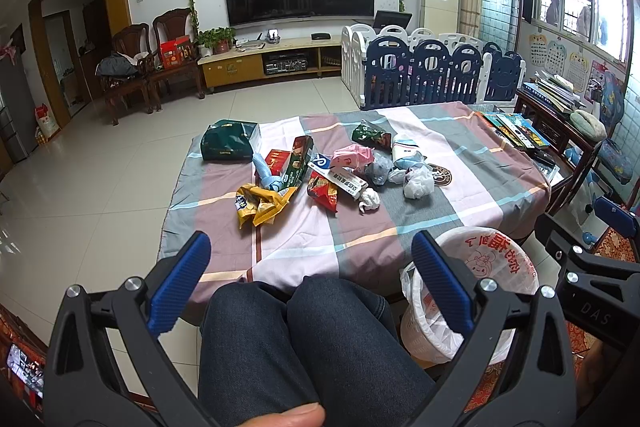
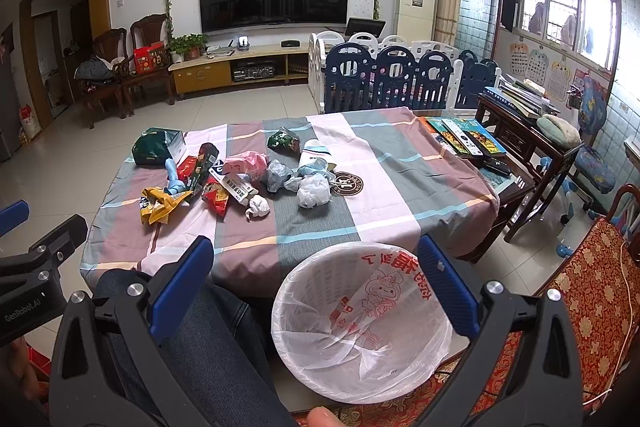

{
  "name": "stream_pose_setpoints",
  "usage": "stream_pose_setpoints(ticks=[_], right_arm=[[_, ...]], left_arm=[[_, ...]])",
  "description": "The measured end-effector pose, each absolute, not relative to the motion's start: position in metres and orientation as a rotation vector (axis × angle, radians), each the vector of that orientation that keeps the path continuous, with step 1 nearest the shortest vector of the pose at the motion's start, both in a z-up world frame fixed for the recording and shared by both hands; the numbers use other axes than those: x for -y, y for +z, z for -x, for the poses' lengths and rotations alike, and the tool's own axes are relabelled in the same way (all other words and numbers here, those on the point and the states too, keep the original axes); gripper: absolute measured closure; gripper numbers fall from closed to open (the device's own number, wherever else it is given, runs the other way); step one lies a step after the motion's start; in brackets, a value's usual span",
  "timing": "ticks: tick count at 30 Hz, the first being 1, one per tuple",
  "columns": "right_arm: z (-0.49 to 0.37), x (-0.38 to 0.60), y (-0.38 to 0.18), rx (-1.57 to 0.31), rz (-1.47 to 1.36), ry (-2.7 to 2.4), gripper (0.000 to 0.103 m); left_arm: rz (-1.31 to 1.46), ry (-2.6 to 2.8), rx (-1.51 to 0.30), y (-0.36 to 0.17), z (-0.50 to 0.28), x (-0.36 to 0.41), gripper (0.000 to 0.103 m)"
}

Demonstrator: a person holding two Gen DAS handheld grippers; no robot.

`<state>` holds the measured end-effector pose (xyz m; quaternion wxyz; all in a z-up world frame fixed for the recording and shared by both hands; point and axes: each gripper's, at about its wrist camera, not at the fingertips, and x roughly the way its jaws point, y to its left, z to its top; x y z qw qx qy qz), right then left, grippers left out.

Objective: Collect trash

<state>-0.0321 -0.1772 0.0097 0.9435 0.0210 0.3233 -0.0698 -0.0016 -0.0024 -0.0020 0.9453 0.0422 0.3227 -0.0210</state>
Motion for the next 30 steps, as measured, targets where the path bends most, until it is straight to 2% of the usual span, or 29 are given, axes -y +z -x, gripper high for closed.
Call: stream_pose_setpoints(ticks=[30], right_arm=[[0.0305,0.1771,0.0087,-0.664,-0.043,-0.142,0.003]], left_arm=[[-0.083,-0.044,-0.662,-0.0066,0.0035,0.0029,0.003]])
